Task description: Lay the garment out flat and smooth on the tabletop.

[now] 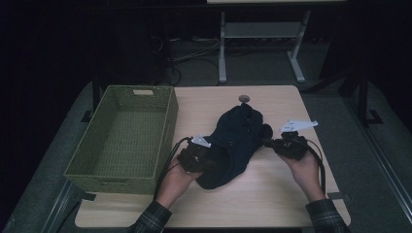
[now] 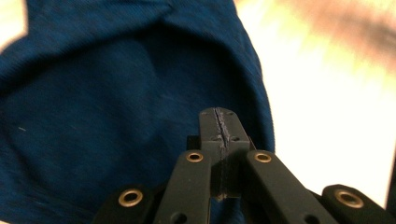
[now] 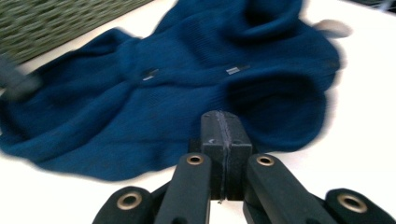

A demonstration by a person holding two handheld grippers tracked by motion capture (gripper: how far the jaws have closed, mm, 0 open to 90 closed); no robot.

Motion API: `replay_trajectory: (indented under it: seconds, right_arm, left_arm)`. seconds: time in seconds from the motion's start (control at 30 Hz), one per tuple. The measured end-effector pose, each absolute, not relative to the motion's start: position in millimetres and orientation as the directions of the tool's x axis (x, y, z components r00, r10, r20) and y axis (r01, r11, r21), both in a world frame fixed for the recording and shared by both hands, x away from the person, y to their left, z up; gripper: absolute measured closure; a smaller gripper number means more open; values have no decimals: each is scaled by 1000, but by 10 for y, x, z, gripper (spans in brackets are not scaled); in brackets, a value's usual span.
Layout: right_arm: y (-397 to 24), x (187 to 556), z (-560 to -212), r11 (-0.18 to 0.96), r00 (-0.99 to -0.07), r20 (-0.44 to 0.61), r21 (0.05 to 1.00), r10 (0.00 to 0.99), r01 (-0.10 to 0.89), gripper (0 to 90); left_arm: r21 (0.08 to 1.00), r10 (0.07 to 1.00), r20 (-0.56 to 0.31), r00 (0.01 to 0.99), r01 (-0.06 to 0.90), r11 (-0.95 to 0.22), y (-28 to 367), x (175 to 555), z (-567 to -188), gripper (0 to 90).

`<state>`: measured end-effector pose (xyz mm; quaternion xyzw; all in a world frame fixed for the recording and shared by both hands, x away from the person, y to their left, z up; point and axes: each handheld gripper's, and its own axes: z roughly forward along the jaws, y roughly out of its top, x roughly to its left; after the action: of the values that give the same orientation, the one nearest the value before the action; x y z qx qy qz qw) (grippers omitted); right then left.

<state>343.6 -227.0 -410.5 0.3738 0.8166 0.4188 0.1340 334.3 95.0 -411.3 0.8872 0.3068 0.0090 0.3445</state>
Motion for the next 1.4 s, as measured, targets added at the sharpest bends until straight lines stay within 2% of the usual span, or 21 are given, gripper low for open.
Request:
replay_trajectory:
  seconds: [0.17,0.57,0.9,1.17,1.4]
  right_arm:
    - [-2073,3296,-4254,371,-719,133,784,683,498,898]
    - [-1634,3185,-4510,454,-771,121,747,625,485,898]
    - [-1518,3207,-4669,511,-785,105,704,611,493,899]
    - [-1533,3231,-4697,508,-784,124,698,608,505,899]
    - [-1609,3240,-4688,514,-781,122,689,613,511,899]
  left_arm:
    - [633,589,-161,792,541,-554,886,3517,-4049,900]
    - [655,668,-140,730,575,-491,826,4037,-3936,900]
    - [607,710,-107,696,611,-508,740,4401,-4193,900]
    - [528,717,-91,691,644,-553,687,4462,-4490,900]
    - [515,707,-114,698,650,-558,754,4348,-4495,900]
